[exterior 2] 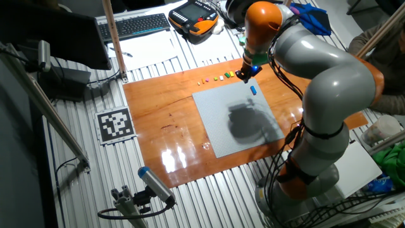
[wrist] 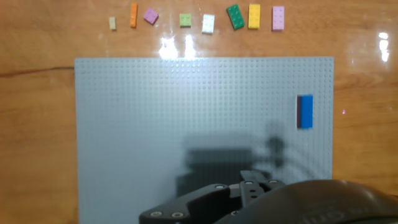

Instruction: Stack small Lego blocks one on top of the other

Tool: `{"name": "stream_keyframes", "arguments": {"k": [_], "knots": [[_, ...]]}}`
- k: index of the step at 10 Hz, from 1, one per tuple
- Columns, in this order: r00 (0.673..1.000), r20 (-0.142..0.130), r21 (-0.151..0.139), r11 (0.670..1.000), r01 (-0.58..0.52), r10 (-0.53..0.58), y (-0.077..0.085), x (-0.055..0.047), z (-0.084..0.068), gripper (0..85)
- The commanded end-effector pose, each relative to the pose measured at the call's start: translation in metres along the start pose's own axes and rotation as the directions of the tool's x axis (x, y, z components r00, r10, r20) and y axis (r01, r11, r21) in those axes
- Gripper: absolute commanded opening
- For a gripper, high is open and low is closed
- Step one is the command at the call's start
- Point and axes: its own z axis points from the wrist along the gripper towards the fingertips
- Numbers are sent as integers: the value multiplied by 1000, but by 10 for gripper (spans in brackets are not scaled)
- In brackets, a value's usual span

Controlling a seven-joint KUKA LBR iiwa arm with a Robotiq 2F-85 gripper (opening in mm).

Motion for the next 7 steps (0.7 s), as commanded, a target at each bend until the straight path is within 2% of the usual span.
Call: {"name": "stream_keyframes", "arguments": {"k": [1,3,5,6,7], "knots": [[1000,4,3,1000,3,-3,0,-19,8,0],[1000,19,-2,1000,11,-11,-3,-47,31,0],[1000,23,-27,1000,16,-16,-18,-67,47,0],[999,29,-16,1000,24,-23,-23,-76,54,0],[999,32,-20,999,25,-25,-28,-83,60,0]]}}
